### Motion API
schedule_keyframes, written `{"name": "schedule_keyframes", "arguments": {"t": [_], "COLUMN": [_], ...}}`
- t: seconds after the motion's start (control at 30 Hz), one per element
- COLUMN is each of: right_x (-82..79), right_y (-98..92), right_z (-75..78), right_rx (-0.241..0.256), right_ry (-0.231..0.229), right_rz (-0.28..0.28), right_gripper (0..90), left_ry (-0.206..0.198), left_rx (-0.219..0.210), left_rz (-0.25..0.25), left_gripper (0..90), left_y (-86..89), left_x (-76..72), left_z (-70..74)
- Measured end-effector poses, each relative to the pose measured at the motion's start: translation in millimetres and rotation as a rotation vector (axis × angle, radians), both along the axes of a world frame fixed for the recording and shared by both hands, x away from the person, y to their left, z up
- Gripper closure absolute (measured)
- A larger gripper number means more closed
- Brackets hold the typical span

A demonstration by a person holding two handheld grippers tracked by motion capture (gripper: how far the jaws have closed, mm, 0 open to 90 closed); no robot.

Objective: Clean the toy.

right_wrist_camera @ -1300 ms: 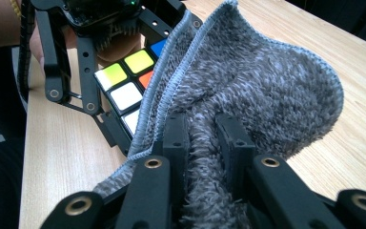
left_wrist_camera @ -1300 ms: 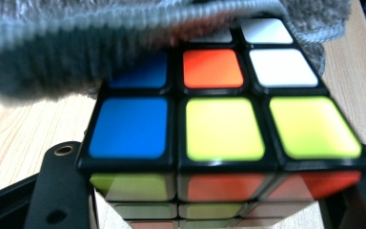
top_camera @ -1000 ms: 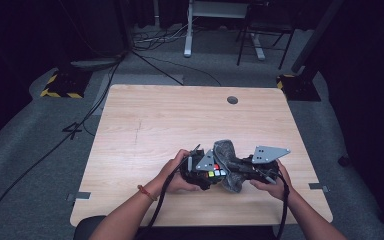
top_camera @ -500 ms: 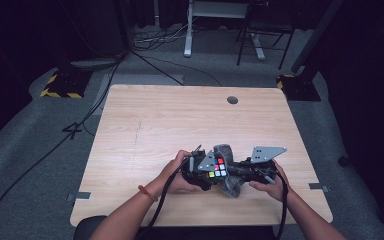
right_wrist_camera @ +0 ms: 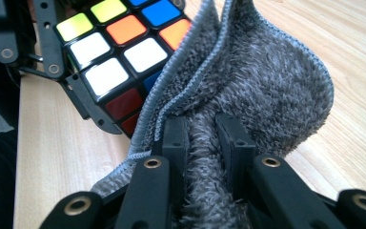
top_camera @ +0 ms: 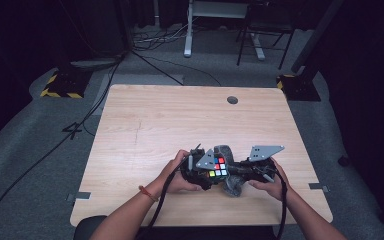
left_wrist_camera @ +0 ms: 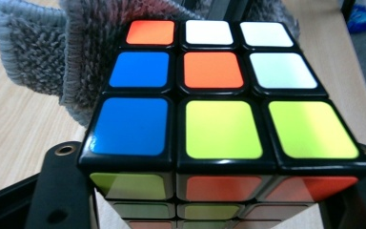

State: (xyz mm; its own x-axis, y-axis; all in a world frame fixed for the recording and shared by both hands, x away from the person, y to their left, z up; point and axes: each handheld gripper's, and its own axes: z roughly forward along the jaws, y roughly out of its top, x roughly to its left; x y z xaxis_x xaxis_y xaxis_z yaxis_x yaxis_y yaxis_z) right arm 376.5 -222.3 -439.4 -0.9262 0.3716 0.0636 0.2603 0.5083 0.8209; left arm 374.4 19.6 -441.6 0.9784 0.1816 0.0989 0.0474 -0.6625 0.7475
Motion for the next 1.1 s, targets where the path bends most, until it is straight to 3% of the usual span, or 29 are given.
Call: {"name": "schedule_keyframes", "arguments": {"t": [0.17,0.27,0.4,0.43,0.6,0.7,0.8,0.87,0.93,1.0,1.1], "right_x": [-5.8,-6.8,-6.7,-6.4,-0.7,0.2,-3.6,-5.9,-9.0,-14.2,-17.0], "right_y": [1.5,1.6,0.5,0.3,-0.8,-1.1,-2.5,-4.0,-2.3,3.7,8.0], "right_z": [2.5,2.9,2.3,2.4,-1.1,-3.0,1.6,4.7,8.7,12.1,9.9], "right_rx": [0.037,0.046,0.061,0.060,0.017,0.015,0.044,0.089,0.116,0.092,0.048], "right_ry": [-0.027,-0.041,-0.048,-0.048,-0.020,-0.011,-0.036,-0.034,-0.035,-0.058,-0.081], "right_rz": [0.016,0.022,0.028,0.026,-0.001,-0.002,0.012,0.027,0.055,0.073,0.070], "right_gripper": [75.9,75.9,75.9,75.8,75.8,75.8,76.0,76.4,76.4,76.4,76.4], "left_ry": [0.000,0.020,0.113,0.117,0.073,0.040,0.043,0.053,0.032,-0.005,-0.011], "left_rx": [0.026,0.022,-0.017,-0.027,-0.033,0.004,0.016,0.033,0.071,0.103,0.117], "left_rz": [0.002,0.001,0.010,0.014,0.019,0.016,0.022,0.043,0.027,0.018,0.018], "left_gripper": [32.8,32.6,32.2,32.3,32.7,32.8,31.6,26.3,29.4,33.2,33.3], "left_y": [0.5,1.9,4.3,4.3,0.1,-4.0,-3.0,-3.3,-6.1,-11.4,-14.0], "left_x": [1.4,2.5,8.4,9.2,5.9,2.9,3.5,5.9,3.6,-0.3,-0.4], "left_z": [-1.3,-1.1,-2.5,-2.8,-0.9,-1.2,-2.5,-4.4,-8.0,-11.2,-13.2]}}
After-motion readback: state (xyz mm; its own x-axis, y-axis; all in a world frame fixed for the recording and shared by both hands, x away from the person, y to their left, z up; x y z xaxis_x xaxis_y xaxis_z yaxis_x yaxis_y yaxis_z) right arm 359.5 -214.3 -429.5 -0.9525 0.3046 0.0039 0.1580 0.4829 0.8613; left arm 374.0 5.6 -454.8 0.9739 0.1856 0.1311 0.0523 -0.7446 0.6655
